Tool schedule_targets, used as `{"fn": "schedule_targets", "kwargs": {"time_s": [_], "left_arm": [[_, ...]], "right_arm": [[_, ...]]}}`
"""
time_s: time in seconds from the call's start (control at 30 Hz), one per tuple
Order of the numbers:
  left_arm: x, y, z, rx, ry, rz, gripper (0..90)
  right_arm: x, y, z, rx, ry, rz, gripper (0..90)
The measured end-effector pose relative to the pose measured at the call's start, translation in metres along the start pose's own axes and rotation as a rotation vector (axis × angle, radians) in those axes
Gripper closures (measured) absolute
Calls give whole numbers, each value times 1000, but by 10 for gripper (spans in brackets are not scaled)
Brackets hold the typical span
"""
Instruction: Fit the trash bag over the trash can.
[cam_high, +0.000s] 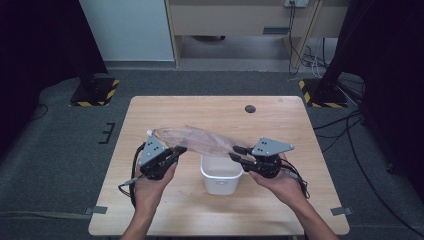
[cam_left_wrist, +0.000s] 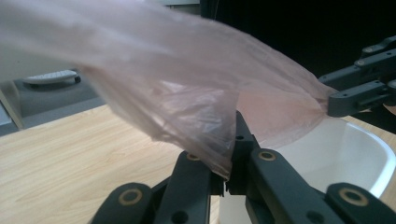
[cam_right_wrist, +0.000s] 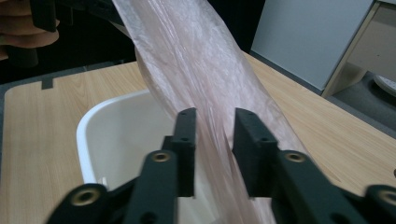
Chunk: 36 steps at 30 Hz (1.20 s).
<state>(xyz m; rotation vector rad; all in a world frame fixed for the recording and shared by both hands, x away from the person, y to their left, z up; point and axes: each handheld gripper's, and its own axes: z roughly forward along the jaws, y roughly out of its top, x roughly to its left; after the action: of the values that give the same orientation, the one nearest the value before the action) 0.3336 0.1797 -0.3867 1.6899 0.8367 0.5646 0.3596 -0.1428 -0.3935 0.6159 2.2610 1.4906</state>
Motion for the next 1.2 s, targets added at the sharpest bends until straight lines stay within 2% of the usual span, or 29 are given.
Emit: {"fn": "schedule_targets", "kwargs": {"time_s": [0.1,0.2,0.3,0.37,0.5,0.6,0.7,1.0,1.2], "left_arm": [[8,-1,-7,-5,-12,-22,896],[14,1,-13,-13,-20,-40,898],[19,2,-19,-13,-25,-42,898],[23,1,-25,-11,-29,-38,898],[32,-7,-37,5,-56,-26,898],[39,-11,-45,-4,-66,-51,899],[45,-11,-52,-10,-75,-54,899],[54,-7,-74,-39,-88,-48,898],[61,-4,-82,-17,-91,-33,898]], "right_arm": [[-3,2,-3,-35,29,36,572],[-5,4,-8,-56,36,45,535],[-7,6,-12,-72,29,50,538],[-10,7,-15,-88,28,61,546],[-16,7,-19,-84,-9,65,600],[-18,5,-19,-72,-26,65,641],[-20,3,-18,-57,-46,66,669],[-21,2,-18,-43,-49,61,725],[-22,1,-17,-38,-46,60,743]]}}
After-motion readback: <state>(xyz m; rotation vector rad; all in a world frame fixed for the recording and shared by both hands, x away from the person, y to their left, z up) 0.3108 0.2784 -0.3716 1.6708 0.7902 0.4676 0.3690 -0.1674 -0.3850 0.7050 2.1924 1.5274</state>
